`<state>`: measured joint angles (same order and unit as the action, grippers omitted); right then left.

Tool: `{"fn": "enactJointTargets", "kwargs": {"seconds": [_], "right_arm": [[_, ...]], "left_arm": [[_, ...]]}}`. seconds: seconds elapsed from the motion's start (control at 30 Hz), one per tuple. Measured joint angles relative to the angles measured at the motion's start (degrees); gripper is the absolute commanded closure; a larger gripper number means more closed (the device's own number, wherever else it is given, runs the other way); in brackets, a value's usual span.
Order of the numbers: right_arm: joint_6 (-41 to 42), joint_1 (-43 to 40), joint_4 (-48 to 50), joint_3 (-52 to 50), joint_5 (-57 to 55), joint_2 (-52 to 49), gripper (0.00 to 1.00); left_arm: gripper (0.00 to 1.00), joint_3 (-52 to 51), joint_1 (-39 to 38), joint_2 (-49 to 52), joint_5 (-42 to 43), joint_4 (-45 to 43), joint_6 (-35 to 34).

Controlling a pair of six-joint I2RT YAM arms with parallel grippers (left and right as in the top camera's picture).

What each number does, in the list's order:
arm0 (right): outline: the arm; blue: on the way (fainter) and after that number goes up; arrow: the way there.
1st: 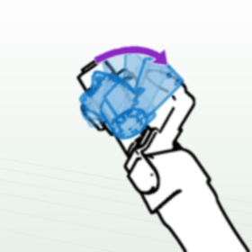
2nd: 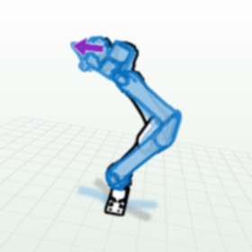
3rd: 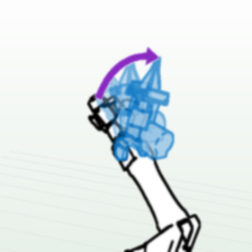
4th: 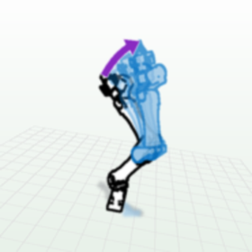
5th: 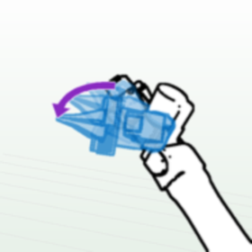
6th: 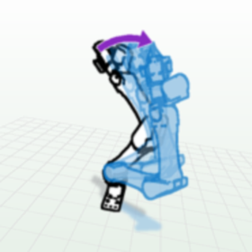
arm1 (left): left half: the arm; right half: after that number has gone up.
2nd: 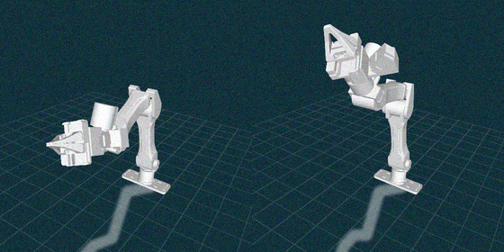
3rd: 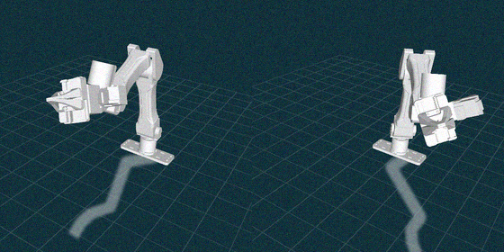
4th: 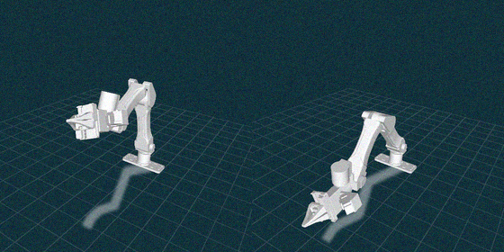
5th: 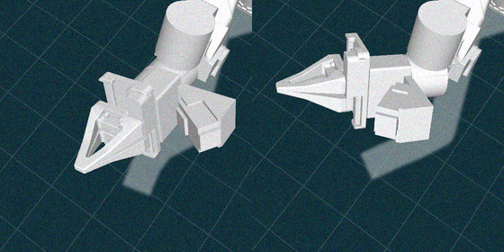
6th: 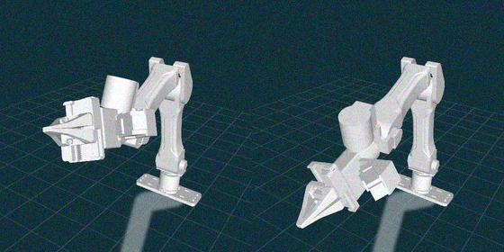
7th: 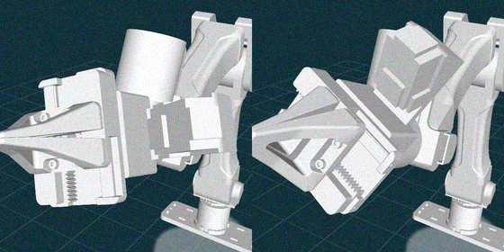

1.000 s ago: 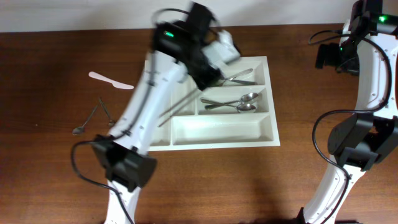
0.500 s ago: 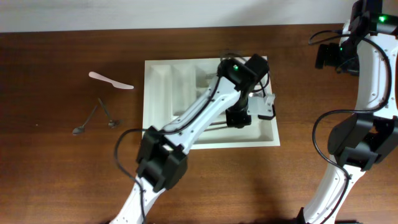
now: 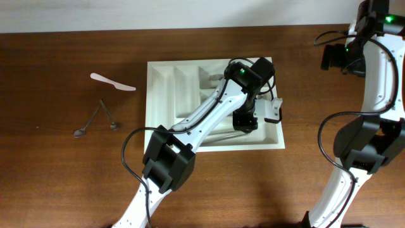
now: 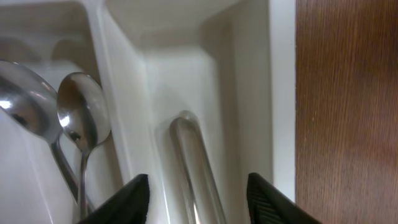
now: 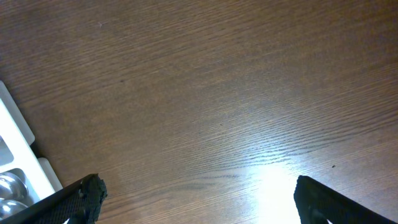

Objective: Pack container
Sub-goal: 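Swing the tongs over the tray and lower into a compartment, then release the tongs in the bottom compartment and raise the left gripper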

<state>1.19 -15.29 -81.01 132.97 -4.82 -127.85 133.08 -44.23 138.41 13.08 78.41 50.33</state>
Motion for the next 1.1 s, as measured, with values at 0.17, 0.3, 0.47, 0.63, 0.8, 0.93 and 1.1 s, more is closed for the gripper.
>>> {"fn": "enactJointTargets", "kwargs": {"seconds": [0.17, 0.3, 0.47, 0.63, 0.8, 0.93, 1.1], "right_arm": [[0.0, 0.0, 0.0, 0.0, 0.0, 0.0, 0.02], [0.0, 0.0, 0.0, 0.0, 0.0, 0.0, 0.01], [0.0, 0.0, 0.0, 0.0, 0.0, 0.0, 0.01], [-0.1, 0.0, 0.0, 0.0, 0.0, 0.0, 0.01], [-0.2, 0.0, 0.0, 0.0, 0.0, 0.0, 0.01], [-0.1, 0.0, 0.0, 0.0, 0.0, 0.0, 0.01], [-0.2, 0.0, 0.0, 0.0, 0.0, 0.0, 0.01]], "left_arm": [[0.44, 0.0, 0.0, 0.0, 0.0, -0.3, 0.0], [0.44, 0.9, 0.1, 0.1, -0.3, -2.5, -1.9], [0.39, 10.2, 2.7, 0.5, -5.4, -4.6, -9.4], [0.41, 20.4, 11.9, 0.5, -8.9, -5.2, -20.1], [0.42, 21.2, 29.1, 0.6, -10.6, -3.0, -35.5], [0.36, 21.2, 38.9, 0.6, -10.7, -3.0, -44.5], [0.01, 21.2, 43.6, 0.8, -10.7, -6.3, -53.4]]}}
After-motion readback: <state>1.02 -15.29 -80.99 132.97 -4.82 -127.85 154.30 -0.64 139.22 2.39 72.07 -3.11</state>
